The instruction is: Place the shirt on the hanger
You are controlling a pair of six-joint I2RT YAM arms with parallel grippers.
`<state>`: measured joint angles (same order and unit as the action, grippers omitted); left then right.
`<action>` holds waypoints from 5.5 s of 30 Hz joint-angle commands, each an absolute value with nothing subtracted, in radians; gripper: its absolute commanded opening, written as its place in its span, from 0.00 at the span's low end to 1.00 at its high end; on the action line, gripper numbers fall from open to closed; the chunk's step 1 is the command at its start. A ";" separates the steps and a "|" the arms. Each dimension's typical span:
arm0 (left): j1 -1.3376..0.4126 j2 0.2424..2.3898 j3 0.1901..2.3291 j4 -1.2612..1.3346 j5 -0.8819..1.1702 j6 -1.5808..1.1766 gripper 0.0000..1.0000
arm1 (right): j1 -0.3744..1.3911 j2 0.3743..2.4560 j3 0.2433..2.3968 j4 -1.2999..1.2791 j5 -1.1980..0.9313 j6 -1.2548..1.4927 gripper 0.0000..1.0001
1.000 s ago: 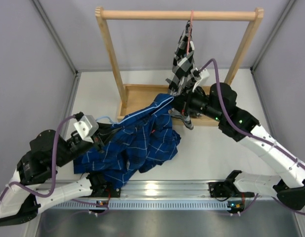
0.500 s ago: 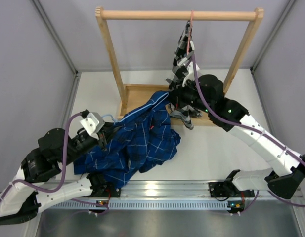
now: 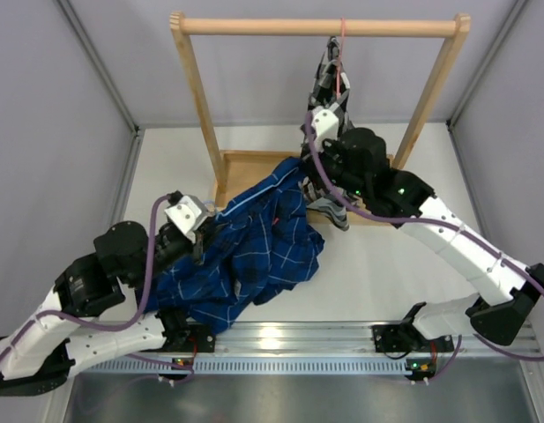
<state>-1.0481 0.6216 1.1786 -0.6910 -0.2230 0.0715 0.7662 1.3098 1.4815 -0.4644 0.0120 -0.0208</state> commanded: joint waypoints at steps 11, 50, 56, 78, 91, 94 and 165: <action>-1.046 0.784 1.316 -0.947 -0.478 0.003 0.00 | 0.948 1.332 1.591 -0.420 0.302 -0.135 0.00; -1.055 0.946 1.276 -0.733 0.570 0.137 0.00 | 1.023 0.503 0.966 -0.357 -0.546 0.223 0.71; -1.054 0.968 1.302 -0.706 0.463 0.104 0.00 | 1.025 0.721 1.114 -0.405 -0.594 0.164 0.75; -1.055 1.055 1.342 -0.653 0.762 0.115 0.00 | 1.054 0.930 1.035 0.038 -0.689 0.270 0.21; -1.055 0.731 1.275 -0.569 0.059 0.048 0.98 | 1.055 0.733 1.022 -0.204 -0.329 0.232 0.00; -1.055 0.565 1.197 -0.557 -0.072 0.009 0.98 | 1.055 0.675 1.031 -0.233 -0.220 0.247 0.00; -0.565 0.897 1.347 -0.313 0.829 -0.055 0.98 | 1.055 0.795 1.309 -0.301 -0.308 0.186 0.00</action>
<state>-0.5682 0.8036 1.3170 -0.4274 0.5144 -0.1181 1.0454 0.7967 1.2732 -0.3077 -0.1005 0.1429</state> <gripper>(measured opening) 0.976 0.009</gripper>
